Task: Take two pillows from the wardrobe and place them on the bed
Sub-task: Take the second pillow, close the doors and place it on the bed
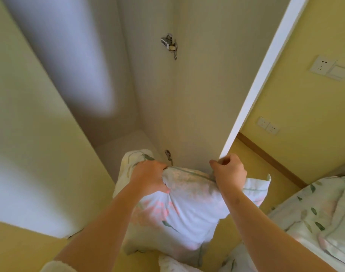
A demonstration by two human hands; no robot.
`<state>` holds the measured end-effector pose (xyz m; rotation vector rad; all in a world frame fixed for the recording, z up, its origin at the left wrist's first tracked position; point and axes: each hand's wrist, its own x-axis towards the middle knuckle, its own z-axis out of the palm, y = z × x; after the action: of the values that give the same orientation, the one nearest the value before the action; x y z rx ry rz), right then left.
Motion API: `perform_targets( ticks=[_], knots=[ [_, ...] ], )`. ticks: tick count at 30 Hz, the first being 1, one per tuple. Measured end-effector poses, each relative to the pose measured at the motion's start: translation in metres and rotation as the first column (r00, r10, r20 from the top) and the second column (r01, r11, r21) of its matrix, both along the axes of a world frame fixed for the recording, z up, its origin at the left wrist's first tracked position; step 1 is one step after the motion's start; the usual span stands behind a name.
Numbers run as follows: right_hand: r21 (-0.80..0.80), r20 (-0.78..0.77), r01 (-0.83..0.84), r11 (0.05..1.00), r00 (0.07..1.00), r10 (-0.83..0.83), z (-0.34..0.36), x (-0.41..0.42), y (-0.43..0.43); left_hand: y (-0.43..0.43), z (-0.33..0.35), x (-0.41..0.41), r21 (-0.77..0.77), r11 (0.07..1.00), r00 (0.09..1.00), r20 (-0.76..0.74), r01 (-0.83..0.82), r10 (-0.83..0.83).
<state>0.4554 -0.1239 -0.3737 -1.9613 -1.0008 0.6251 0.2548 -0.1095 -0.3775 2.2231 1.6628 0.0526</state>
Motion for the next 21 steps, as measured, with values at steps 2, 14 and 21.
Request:
perform_targets(
  ticks=[2, 14, 21],
  knots=[
    [0.007, 0.004, -0.011, 1.0, 1.0, 0.011, -0.001, -0.015, -0.004, -0.006, -0.001, -0.016, 0.004, 1.0, 1.0, -0.001, -0.017, 0.017],
    [0.022, 0.033, -0.169, 0.985, 0.985, 0.169, -0.009, -0.116, -0.01, -0.04, -0.001, -0.117, 0.054, 0.976, 0.977, 0.007, -0.212, 0.212],
    [0.033, 0.028, -0.375, 0.926, 0.927, 0.375, -0.01, -0.159, 0.006, -0.055, -0.001, -0.159, 0.069, 0.942, 0.944, -0.02, -0.327, 0.329]
  ],
)
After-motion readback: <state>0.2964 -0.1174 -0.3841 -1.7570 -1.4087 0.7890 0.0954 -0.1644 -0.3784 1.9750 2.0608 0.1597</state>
